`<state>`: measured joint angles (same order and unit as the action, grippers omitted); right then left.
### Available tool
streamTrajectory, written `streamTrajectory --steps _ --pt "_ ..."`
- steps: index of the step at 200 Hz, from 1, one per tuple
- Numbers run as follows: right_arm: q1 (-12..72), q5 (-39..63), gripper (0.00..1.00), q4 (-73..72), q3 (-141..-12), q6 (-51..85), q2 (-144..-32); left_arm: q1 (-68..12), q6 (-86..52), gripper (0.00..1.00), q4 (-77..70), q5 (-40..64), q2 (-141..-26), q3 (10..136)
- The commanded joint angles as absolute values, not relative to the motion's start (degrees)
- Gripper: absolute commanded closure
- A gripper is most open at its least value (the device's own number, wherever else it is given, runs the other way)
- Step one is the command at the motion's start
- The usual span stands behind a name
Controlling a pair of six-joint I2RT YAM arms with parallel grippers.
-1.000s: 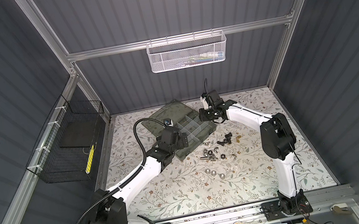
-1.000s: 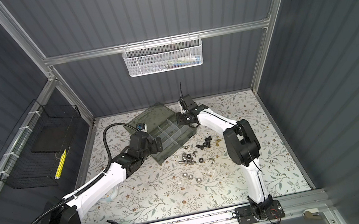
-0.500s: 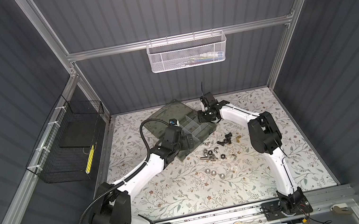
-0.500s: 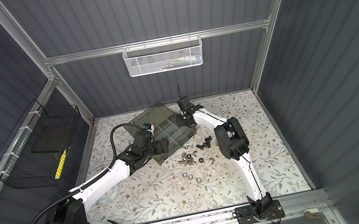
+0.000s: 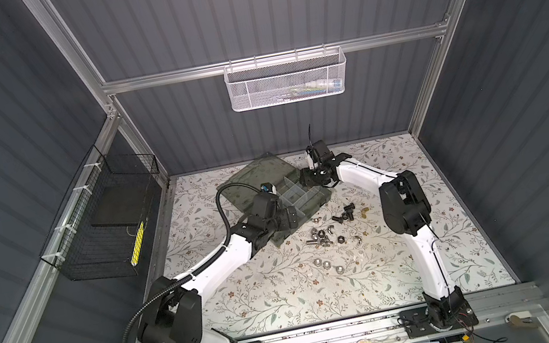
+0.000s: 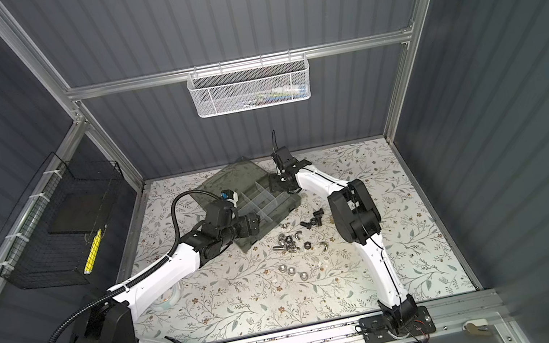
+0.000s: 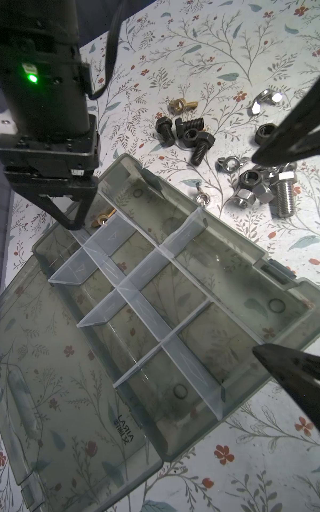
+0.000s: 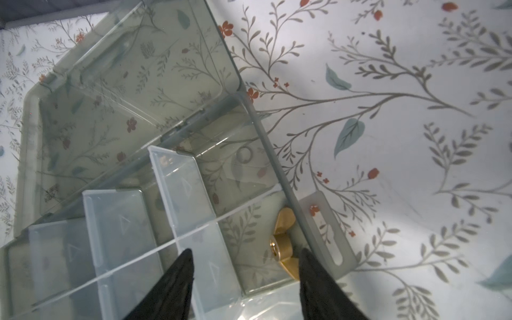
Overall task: Sort the screws and nuts into containers
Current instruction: Place the nut into the container, then pick up the nut from the middle-right of the table.
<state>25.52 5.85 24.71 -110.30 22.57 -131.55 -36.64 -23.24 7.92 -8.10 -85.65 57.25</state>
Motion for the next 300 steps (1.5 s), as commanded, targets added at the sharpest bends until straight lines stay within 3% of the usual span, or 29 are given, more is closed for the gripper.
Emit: streamTrajectory --steps 1,23,66,89,135,195,212,243,300 --pt "25.28 5.72 0.22 25.6 -109.81 21.82 -126.45 -36.25 -24.04 0.0 8.79 -6.66 -86.13 59.47" --pt "25.29 4.22 0.01 25.6 -107.79 21.5 -122.61 -36.3 -23.79 0.0 8.7 -6.09 -86.23 60.03" --pt "24.83 -4.2 0.01 24.94 -99.02 24.64 -112.25 -36.3 -23.69 0.0 7.97 -4.25 -86.4 60.86" --pt "23.53 -3.31 0.01 27.17 -93.71 23.36 -106.71 -36.33 -23.69 0.0 6.95 -3.16 -86.65 61.17" --pt "15.6 5.47 0.01 18.67 -68.04 29.01 -94.22 -38.01 -23.83 0.0 3.83 -0.36 -89.98 62.29" --pt "12.86 2.45 0.01 14.69 -52.51 32.47 -90.68 -42.71 -22.37 0.0 2.15 1.93 -97.77 67.5" --pt "12.57 2.68 0.07 13.68 -51.82 32.94 -91.71 -43.28 -22.19 0.0 2.36 2.2 -98.69 68.4" --pt "10.87 3.92 0.31 10.54 -51.22 34.23 -93.55 -43.59 -21.99 0.0 2.72 1.94 -98.23 68.04" --pt "9.58 6.12 0.43 8.67 -52.93 35.63 -97.82 -43.6 -21.53 0.0 3.45 0.57 -96.46 66.18"
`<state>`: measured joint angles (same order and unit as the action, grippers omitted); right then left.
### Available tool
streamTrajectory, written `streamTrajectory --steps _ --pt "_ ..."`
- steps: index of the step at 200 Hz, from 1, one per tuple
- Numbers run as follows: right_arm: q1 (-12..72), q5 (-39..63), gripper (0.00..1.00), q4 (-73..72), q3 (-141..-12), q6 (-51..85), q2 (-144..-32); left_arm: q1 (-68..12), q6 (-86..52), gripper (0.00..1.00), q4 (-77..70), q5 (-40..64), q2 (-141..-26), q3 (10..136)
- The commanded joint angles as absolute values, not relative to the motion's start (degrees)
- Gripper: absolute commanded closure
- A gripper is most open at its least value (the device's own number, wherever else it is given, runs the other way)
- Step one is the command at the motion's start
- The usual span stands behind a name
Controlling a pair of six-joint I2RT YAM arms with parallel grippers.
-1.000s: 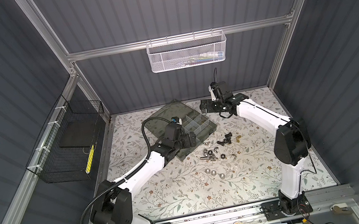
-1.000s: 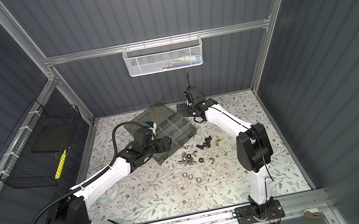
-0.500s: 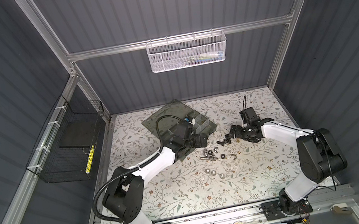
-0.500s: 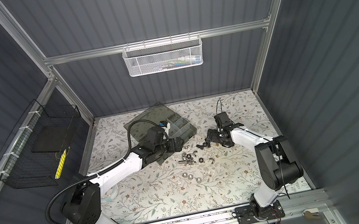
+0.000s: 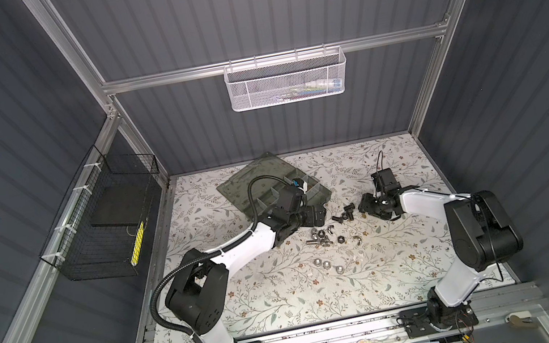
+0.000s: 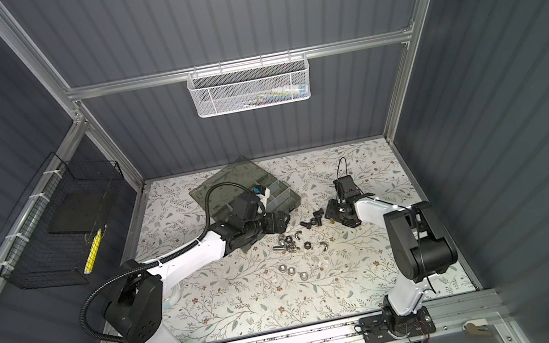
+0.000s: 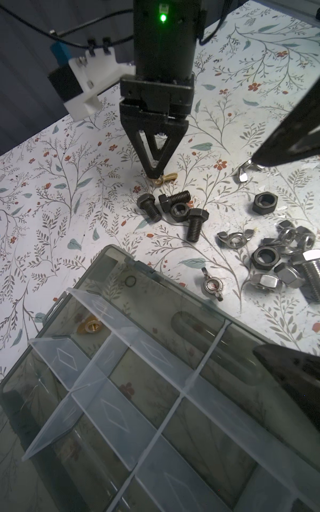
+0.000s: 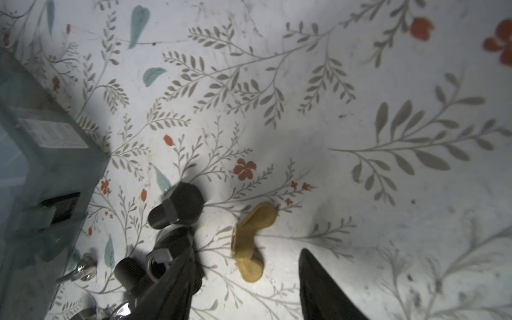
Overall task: Sort the screws and nuts into containers
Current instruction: Pick up the nut from the middle-right of the table.
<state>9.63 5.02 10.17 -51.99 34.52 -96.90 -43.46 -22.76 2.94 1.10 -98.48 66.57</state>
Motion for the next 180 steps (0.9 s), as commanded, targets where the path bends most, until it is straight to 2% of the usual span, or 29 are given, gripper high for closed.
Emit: streamTrajectory --steps 1,39,93,154,180 --pt "9.58 6.14 0.43 8.6 -52.92 35.61 -97.91 -43.6 -21.53 0.0 3.44 0.55 -96.44 66.18" --pt "9.49 7.11 0.57 7.23 -52.78 36.37 -99.6 -43.59 -21.41 0.0 3.43 0.52 -97.06 66.44" --pt "9.4 7.21 0.64 5.98 -52.99 36.65 -101.26 -43.61 -21.1 0.0 3.76 0.48 -97.56 67.15" --pt "9.14 7.38 0.79 6.28 -53.53 35.84 -101.43 -43.6 -20.92 0.0 4.57 -0.08 -97.12 67.15" --pt "9.14 7.04 0.83 7.01 -53.26 35.08 -100.15 -43.65 -20.92 0.0 4.66 -0.26 -97.12 67.15"
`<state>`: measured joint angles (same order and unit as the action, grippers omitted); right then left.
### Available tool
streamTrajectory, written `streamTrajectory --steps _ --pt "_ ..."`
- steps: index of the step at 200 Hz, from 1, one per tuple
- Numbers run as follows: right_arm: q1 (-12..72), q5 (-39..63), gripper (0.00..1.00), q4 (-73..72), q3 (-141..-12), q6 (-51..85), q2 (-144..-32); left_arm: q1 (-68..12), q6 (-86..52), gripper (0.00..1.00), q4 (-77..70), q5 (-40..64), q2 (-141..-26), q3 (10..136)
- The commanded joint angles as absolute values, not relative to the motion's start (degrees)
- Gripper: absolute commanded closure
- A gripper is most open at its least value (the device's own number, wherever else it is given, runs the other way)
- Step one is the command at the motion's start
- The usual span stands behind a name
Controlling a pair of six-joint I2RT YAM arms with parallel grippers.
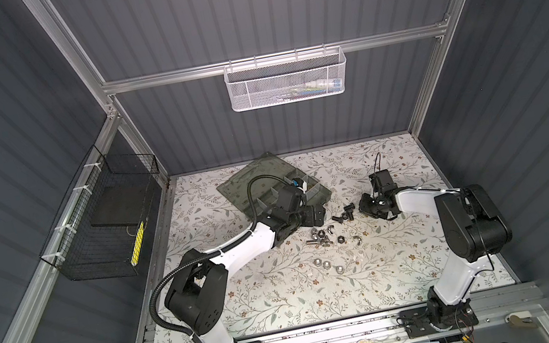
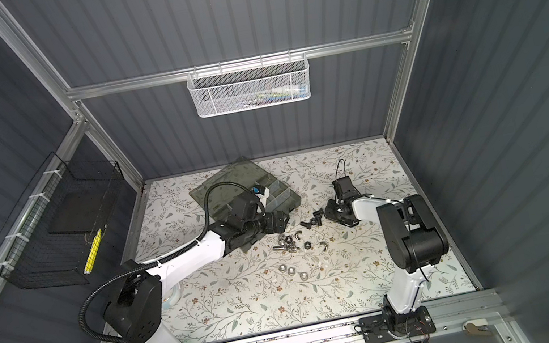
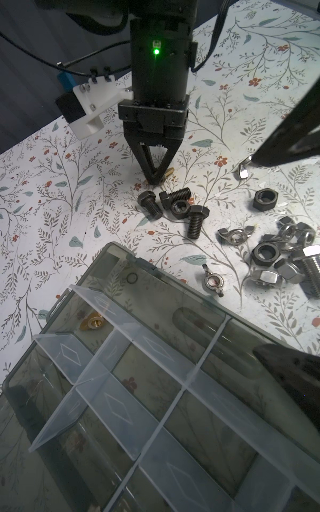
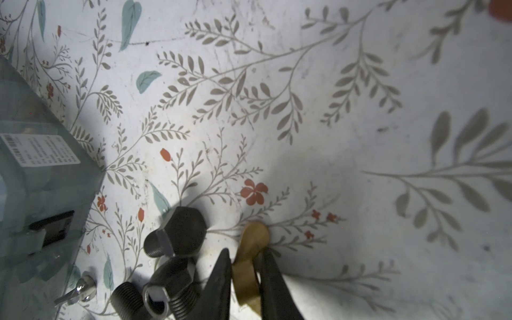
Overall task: Sort the screws and nuts into containers
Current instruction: Pick up the nut from the middle-right of the table.
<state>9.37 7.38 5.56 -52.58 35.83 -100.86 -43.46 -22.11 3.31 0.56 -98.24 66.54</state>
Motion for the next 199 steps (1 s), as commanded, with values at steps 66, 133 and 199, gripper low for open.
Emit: streamTrajectory --steps 66,133,199 --pt "9.14 9.36 0.86 8.83 -54.02 34.25 -94.31 -43.59 -19.97 0.0 5.6 -1.55 -95.9 67.35" --pt "10.25 13.68 0.86 10.01 -60.79 34.9 -93.11 -43.51 -18.2 0.0 8.05 -4.69 -94.0 68.08" --pt "13.98 15.57 0.86 9.91 -72.63 37.43 -98.76 -40.17 -18.12 0.0 10.89 -5.43 -91.7 68.57"
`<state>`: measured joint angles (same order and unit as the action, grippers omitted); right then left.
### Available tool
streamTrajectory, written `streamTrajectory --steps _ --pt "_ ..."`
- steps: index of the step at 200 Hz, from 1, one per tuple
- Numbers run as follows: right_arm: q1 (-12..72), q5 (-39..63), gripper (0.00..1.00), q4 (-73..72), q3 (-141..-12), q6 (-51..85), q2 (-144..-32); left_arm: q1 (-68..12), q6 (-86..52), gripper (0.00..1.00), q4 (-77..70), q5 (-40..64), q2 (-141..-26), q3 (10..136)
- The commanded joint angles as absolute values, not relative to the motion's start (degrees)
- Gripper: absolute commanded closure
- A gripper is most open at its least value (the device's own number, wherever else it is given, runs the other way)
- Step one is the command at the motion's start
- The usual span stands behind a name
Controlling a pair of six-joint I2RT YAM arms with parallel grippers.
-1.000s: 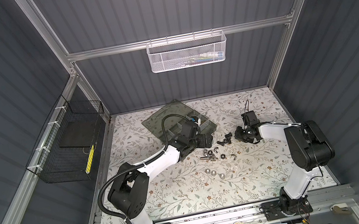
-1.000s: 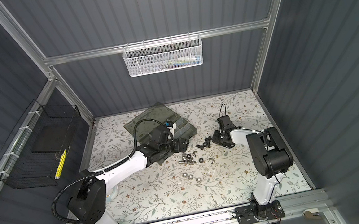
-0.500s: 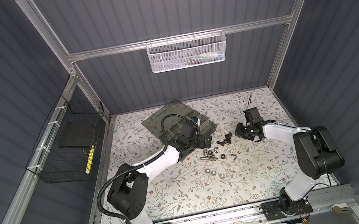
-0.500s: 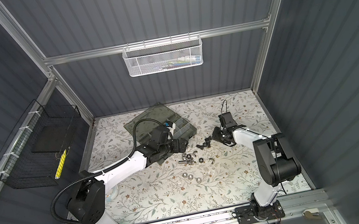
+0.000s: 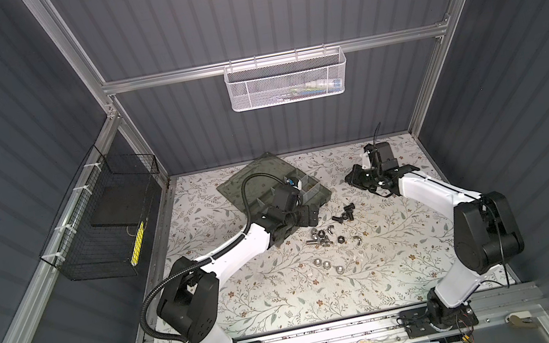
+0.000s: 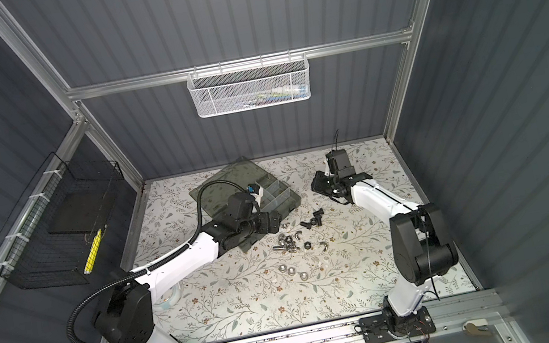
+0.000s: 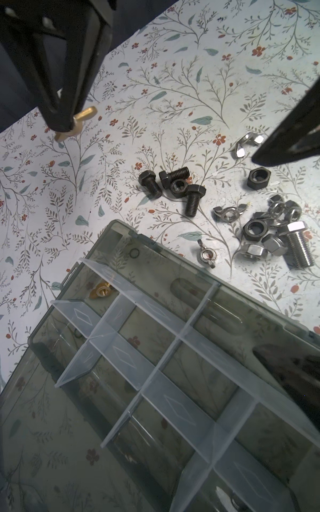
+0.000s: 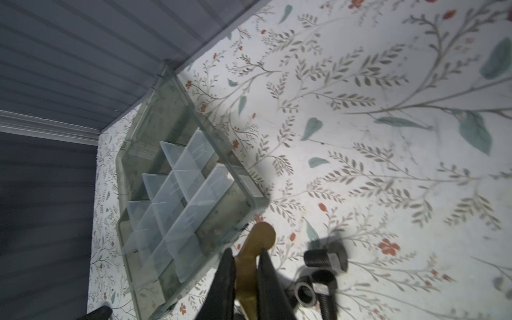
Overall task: Sort the screws and nuts into containers
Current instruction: Pick up the nut from the middle-right of the table, then place the nut into the container.
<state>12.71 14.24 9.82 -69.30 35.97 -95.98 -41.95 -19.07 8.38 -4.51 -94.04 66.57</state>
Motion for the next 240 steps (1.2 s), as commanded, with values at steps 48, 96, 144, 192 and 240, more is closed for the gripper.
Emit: streamTrajectory --steps 48,96,144,192,240 --pt "16.72 18.02 0.86 4.9 -77.81 41.81 -104.73 -36.41 -20.86 0.0 11.6 -4.92 -89.51 66.17" --pt "19.05 18.63 0.86 3.1 -83.51 43.98 -111.95 -35.25 -22.55 0.0 11.24 -4.83 -87.52 62.99" --pt "20.64 21.55 0.86 2.3 -89.94 44.85 -118.91 -34.85 -23.44 0.0 11.34 -4.88 -85.98 61.19" --pt "21.68 21.67 0.82 2.42 -93.84 45.42 -123.75 -34.8 -23.94 0.0 11.67 -5.19 -85.26 60.12" --pt "22.13 20.91 0.76 3.69 -94.66 44.39 -126.27 -34.8 -24.06 0.0 11.42 -5.62 -84.9 59.17"
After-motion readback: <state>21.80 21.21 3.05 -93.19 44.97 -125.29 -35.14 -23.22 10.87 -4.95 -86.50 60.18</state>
